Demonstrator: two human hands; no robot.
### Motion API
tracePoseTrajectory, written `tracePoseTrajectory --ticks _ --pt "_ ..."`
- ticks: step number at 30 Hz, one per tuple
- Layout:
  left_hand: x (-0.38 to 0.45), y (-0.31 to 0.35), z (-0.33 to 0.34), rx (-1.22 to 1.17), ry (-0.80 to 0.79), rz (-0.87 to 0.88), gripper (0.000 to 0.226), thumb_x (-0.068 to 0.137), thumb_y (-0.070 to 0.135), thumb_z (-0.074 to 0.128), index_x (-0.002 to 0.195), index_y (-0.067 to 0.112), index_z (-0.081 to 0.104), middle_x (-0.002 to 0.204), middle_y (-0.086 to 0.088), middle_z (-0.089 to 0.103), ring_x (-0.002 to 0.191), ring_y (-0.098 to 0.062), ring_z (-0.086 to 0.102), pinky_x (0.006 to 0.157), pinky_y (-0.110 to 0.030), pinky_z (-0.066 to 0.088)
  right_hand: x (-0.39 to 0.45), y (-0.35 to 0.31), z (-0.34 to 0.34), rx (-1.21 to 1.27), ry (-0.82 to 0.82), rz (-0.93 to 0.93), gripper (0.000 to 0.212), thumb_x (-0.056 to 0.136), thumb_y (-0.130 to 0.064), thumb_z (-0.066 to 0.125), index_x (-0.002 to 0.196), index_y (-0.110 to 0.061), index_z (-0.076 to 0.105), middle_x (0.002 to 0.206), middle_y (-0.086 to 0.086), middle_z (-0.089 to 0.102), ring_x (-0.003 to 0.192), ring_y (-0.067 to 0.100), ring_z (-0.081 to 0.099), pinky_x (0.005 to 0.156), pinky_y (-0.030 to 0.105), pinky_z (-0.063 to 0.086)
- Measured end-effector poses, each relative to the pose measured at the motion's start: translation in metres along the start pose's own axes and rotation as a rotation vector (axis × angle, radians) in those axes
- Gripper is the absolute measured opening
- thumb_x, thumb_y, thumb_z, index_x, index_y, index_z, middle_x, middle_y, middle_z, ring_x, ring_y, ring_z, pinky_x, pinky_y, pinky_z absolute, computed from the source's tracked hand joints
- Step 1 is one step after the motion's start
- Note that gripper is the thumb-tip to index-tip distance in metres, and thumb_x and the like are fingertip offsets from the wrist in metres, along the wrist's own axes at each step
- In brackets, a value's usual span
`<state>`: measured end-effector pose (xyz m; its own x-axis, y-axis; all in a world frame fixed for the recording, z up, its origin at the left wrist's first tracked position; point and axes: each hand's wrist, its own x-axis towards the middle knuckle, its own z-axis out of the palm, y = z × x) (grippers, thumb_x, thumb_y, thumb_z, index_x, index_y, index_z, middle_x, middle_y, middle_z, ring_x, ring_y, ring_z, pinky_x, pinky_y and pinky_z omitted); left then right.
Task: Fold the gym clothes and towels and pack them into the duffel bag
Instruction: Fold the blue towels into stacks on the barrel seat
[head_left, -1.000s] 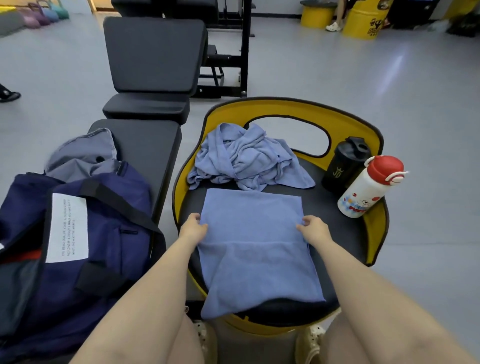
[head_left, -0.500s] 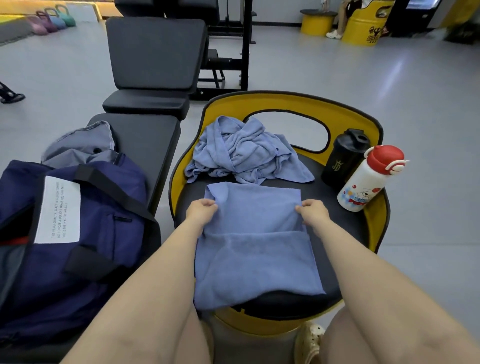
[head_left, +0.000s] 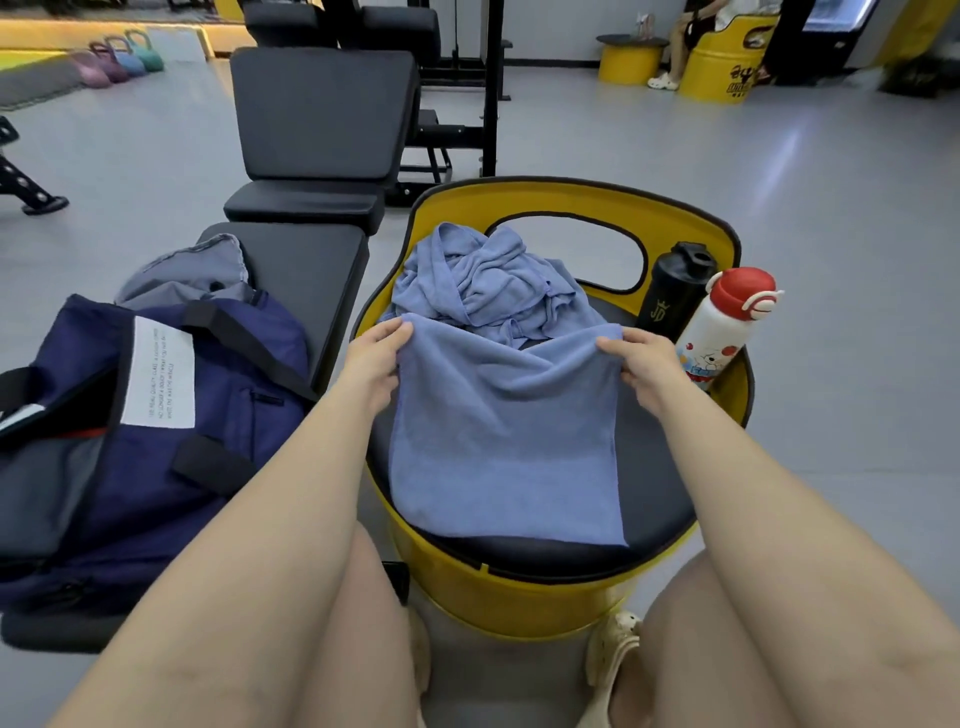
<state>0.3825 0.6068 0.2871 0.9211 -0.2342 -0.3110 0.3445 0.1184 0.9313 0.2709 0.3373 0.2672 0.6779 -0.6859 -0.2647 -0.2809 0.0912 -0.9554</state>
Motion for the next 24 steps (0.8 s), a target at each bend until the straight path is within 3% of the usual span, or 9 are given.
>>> tracePoseTrajectory --ticks 2,4,8,12,15,17,19,24 --pt "-0.01 0.005 0.0 -0.039 -0.035 0.006 0.026 0.094 0.014 0.058 0.119 0.012 0.058 0.094 0.002 0.064 0.085 -0.01 0.06 0.078 -0.024 0.049 -0.007 -0.002 -0.002 -0.012 -0.045 -0.058 0.051 0.079 -0.01 0.075 0.127 -0.006 0.058 0.123 0.011 0.062 0.115 0.025 0.058 0.1 0.038 0.047" --pt "-0.018 0.01 -0.001 -0.072 -0.065 -0.02 0.027 0.094 0.016 0.057 0.121 0.011 0.057 0.101 0.0 0.065 0.087 -0.01 0.06 0.081 -0.024 0.049 -0.015 -0.005 -0.002 0.013 -0.035 -0.098 0.041 0.082 -0.006 0.071 0.122 -0.006 0.06 0.12 0.014 0.063 0.114 0.027 0.058 0.099 0.038 0.046" --pt "-0.037 0.014 -0.004 -0.136 -0.131 -0.223 0.039 0.095 0.026 0.056 0.129 0.008 0.052 0.119 -0.005 0.058 0.111 -0.018 0.056 0.087 -0.028 0.046 -0.035 -0.007 0.001 0.088 -0.049 -0.055 0.025 0.086 -0.014 0.07 0.109 -0.006 0.065 0.122 0.014 0.062 0.116 0.026 0.057 0.096 0.036 0.047" --pt "-0.053 0.018 -0.008 -0.114 -0.14 -0.262 0.026 0.095 0.023 0.054 0.118 0.01 0.054 0.095 -0.003 0.06 0.084 -0.016 0.059 0.068 -0.026 0.049 -0.047 -0.008 -0.005 0.079 -0.011 -0.008 0.02 0.086 -0.02 0.07 0.104 -0.01 0.068 0.119 0.012 0.063 0.112 0.025 0.056 0.087 0.033 0.044" --pt "-0.064 0.024 -0.009 -0.164 -0.156 -0.229 0.014 0.098 0.018 0.048 0.1 0.009 0.057 0.093 -0.006 0.06 0.082 -0.016 0.058 0.072 -0.027 0.048 -0.058 -0.017 -0.017 0.09 0.0 -0.069 0.003 0.09 -0.019 0.065 0.089 -0.017 0.067 0.108 0.01 0.065 0.107 0.027 0.058 0.089 0.037 0.047" --pt "-0.073 0.028 -0.01 -0.238 -0.17 -0.226 0.016 0.098 0.015 0.041 0.094 0.008 0.055 0.093 -0.007 0.058 0.082 -0.017 0.057 0.074 -0.027 0.045 -0.065 -0.02 -0.023 0.094 0.016 -0.084 0.007 0.091 -0.017 0.063 0.086 -0.02 0.066 0.109 0.01 0.065 0.107 0.027 0.057 0.097 0.041 0.048" --pt "-0.083 0.036 -0.011 -0.3 -0.176 -0.224 0.019 0.096 0.012 0.036 0.095 0.005 0.053 0.09 -0.007 0.056 0.079 -0.017 0.055 0.07 -0.026 0.043 -0.07 -0.023 -0.027 0.118 0.032 -0.043 0.007 0.09 -0.015 0.064 0.096 -0.018 0.067 0.117 0.012 0.064 0.112 0.03 0.057 0.101 0.045 0.046" --pt "-0.11 0.061 -0.01 -0.214 -0.216 -0.146 0.018 0.098 0.02 0.045 0.114 0.012 0.05 0.093 -0.003 0.06 0.082 -0.015 0.057 0.071 -0.026 0.046 -0.084 -0.041 -0.035 0.206 0.002 0.039 0.041 0.08 -0.027 0.074 0.115 -0.007 0.066 0.114 0.013 0.066 0.107 0.03 0.061 0.096 0.042 0.049"
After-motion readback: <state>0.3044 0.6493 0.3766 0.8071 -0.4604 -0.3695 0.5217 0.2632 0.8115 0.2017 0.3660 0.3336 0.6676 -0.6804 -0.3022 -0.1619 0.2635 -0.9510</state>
